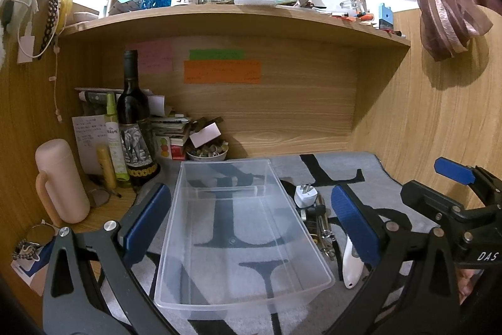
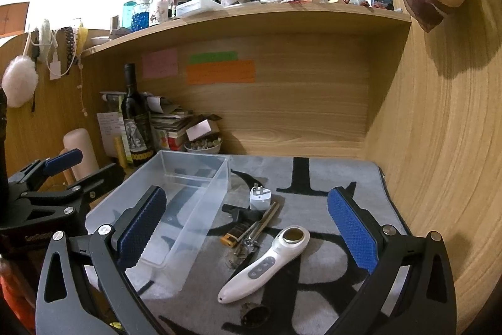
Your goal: Organize rigid objects
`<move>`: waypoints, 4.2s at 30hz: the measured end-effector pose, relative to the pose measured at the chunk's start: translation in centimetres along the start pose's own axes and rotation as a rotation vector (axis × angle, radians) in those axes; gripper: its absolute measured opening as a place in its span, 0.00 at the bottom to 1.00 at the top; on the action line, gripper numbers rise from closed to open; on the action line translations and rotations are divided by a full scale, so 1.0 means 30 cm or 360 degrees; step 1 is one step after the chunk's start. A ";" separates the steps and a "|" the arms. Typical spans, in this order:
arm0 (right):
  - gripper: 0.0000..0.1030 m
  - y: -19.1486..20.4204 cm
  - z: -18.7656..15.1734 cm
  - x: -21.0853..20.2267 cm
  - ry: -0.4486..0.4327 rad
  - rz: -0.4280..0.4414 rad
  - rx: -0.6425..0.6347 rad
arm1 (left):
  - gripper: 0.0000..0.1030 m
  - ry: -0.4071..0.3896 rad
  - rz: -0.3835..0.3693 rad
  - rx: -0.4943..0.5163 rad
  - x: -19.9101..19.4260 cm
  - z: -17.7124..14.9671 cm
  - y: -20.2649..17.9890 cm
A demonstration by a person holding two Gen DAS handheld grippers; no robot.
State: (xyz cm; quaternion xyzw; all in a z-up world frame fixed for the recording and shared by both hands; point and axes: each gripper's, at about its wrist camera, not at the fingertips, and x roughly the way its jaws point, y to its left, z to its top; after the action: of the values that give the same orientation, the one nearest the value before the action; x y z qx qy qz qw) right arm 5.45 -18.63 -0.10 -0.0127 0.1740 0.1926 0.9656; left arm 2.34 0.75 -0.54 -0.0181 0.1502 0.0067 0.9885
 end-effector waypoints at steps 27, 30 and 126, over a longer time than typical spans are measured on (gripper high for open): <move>1.00 0.001 0.004 0.004 0.0002 -0.0002 -0.0006 | 1.00 0.0000 0.0006 0.0003 -0.005 0.003 -0.014; 1.00 0.000 0.005 0.005 0.0002 0.0000 -0.0003 | 1.00 0.0003 0.0005 0.0002 -0.004 0.005 -0.016; 0.44 -0.193 -0.213 0.538 0.0889 -0.0047 0.0111 | 0.10 0.1150 -0.0075 -0.0185 0.434 -0.090 0.333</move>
State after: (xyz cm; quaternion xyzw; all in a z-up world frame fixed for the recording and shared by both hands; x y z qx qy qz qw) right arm 19.46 -18.64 -11.85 -0.0345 0.4396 0.1614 0.8829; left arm 13.79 10.73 -7.33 -0.0788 0.4886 -0.0143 0.8688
